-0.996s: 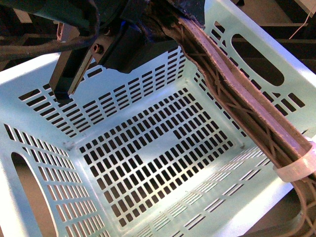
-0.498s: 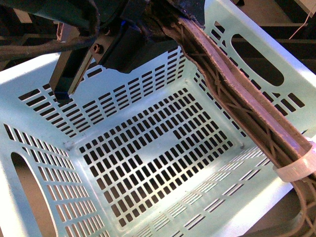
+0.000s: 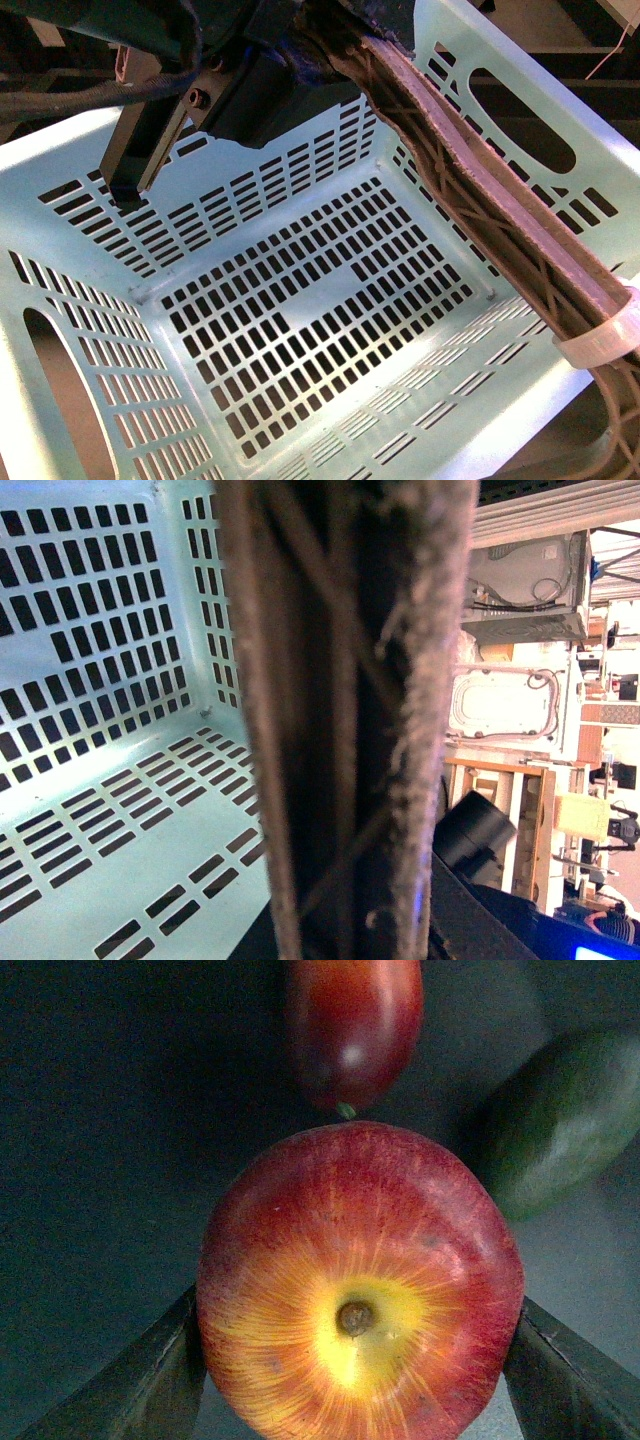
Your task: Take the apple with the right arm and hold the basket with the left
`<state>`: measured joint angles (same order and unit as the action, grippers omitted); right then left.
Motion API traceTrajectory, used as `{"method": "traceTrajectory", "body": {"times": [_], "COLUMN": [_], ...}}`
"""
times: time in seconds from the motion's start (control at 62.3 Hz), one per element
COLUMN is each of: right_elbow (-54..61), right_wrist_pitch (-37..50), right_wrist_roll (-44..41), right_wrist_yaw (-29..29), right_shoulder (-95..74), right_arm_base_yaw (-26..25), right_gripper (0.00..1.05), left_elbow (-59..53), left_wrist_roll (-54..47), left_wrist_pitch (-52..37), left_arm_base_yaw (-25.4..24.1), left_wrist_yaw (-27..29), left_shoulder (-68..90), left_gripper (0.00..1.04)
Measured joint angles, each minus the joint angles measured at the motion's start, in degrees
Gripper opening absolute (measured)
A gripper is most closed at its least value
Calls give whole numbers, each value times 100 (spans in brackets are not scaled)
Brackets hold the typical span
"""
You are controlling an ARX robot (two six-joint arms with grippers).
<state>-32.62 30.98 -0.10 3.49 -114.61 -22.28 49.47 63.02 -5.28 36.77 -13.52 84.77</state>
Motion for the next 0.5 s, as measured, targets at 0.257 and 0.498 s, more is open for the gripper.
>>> {"method": "traceTrajectory", "body": {"times": [0.257, 0.498], "right_elbow": [350, 162], "right_wrist_pitch": [-1222, -2002], "right_wrist_roll": [435, 1154], "right_wrist_yaw": [601, 210], "right_shoulder": [2968, 5132], "right_arm_base_yaw": [334, 1784], "right_gripper": [71, 71], "left_elbow": [0, 0], "left_wrist_roll": [0, -2], "left_wrist_pitch": [0, 0], "left_arm_base_yaw": [0, 0], "left_wrist_yaw": [0, 0], "left_shoulder": [0, 0], "left_gripper": [7, 7]}}
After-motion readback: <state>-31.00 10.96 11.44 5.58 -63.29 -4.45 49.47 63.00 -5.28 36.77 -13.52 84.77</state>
